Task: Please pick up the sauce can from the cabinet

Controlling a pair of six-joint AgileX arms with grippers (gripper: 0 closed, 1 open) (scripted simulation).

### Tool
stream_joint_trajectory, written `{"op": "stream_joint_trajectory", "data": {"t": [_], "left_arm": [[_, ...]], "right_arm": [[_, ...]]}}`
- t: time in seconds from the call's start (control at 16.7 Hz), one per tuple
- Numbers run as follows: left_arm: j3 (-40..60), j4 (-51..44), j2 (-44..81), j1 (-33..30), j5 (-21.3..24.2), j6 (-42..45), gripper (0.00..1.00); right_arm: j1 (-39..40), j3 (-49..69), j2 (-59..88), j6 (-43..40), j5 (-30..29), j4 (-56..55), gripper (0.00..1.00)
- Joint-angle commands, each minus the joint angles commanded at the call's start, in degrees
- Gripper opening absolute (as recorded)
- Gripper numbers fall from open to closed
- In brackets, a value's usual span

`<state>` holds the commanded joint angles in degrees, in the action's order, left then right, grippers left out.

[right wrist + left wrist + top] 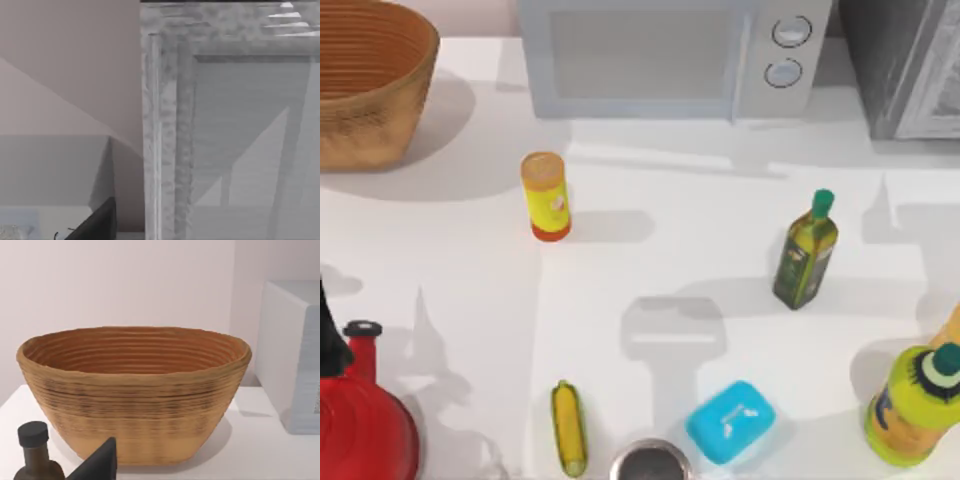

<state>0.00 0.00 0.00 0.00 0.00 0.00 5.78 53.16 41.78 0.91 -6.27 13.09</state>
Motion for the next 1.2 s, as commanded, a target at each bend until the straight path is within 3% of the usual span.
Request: {"op": "stream_joint_trajectory", "data": {"t": [0.54,0.72,1.2], "left_arm": [[0.0,0.0,0.0,0.0,0.0,0.0,1.0],[0.0,0.0,0.0,0.0,0.0,0.0,1.0],[0.0,0.0,0.0,0.0,0.0,0.0,1.0]], "right_arm": [[4.1,41.1,30.1,0.0,-4.4,9.6,1.0],[4.7,46.2,33.9,0.0,-5.0,10.7,1.0],[3.1,46.7,34.6,0.2,-3.7,10.6,1.0]]}}
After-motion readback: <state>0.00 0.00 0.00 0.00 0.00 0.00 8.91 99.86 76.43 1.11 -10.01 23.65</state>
